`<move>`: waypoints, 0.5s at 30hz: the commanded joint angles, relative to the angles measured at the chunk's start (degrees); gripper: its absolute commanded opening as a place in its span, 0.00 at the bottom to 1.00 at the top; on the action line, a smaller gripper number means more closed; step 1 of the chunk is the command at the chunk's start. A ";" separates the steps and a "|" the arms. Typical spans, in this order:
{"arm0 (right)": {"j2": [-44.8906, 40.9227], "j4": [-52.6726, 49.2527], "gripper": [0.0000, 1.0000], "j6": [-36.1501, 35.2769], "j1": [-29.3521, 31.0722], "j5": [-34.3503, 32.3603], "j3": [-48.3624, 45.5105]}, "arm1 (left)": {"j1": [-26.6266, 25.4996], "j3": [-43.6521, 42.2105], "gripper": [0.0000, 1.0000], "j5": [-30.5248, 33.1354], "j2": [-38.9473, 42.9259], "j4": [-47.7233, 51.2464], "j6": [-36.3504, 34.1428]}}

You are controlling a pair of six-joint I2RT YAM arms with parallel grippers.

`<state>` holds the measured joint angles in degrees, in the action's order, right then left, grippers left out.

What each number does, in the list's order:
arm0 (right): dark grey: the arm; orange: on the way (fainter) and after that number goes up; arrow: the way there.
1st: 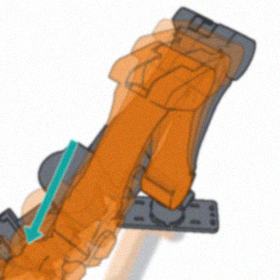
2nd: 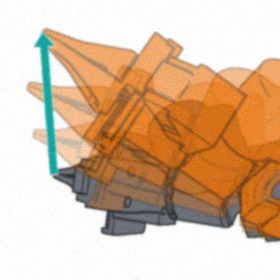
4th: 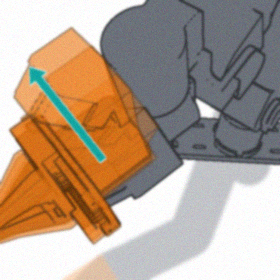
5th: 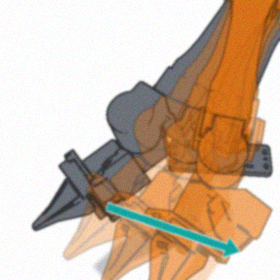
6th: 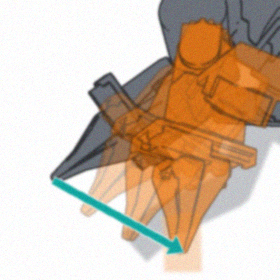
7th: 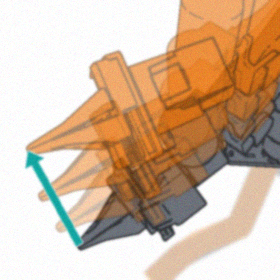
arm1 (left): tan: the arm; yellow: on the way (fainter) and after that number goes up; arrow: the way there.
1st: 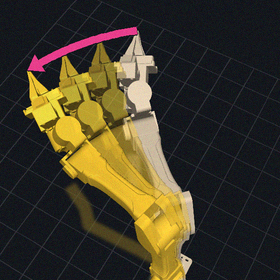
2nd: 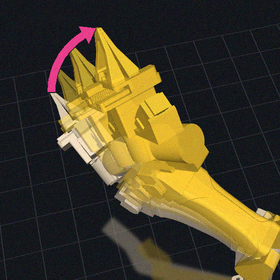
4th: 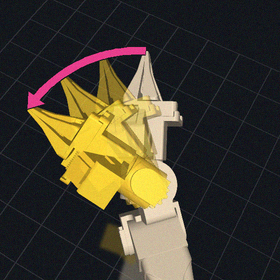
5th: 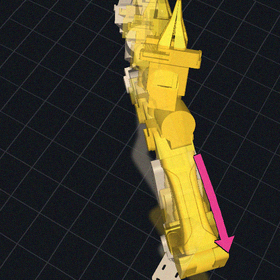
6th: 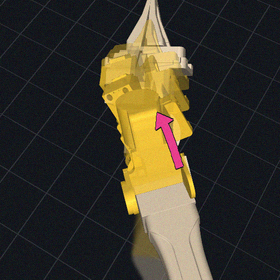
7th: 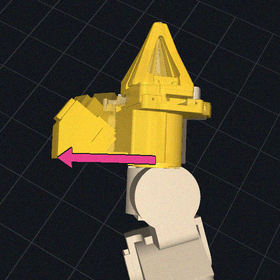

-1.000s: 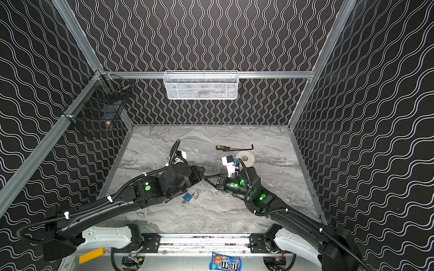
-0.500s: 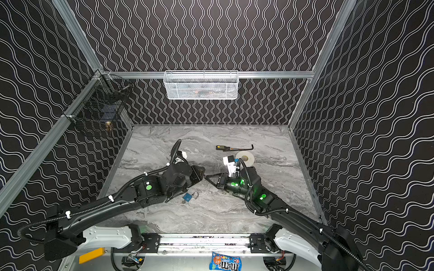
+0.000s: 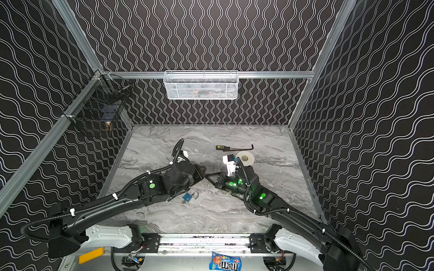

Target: Unlock with the key

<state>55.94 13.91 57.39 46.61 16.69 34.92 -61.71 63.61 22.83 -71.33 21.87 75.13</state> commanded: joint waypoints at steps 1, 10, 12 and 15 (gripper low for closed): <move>-0.95 2.09 0.00 -2.28 1.90 -6.84 -0.15 | -0.08 -0.85 0.00 -2.61 0.16 -3.35 3.50; -2.08 1.11 0.00 -5.74 2.48 -12.22 -0.56 | -0.15 -0.99 0.00 -3.68 0.54 -3.32 4.31; -2.13 1.77 0.00 -6.18 2.47 -12.71 -0.39 | -0.16 -0.97 0.00 -3.92 0.48 -3.16 4.07; -1.87 1.05 0.00 -7.43 2.52 -12.88 0.95 | -0.25 -0.20 0.00 -4.43 -0.11 -1.25 3.44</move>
<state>54.04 12.78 51.70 49.12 7.40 34.50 -61.73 62.74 20.62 -71.22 19.11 78.28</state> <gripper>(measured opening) 0.049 0.265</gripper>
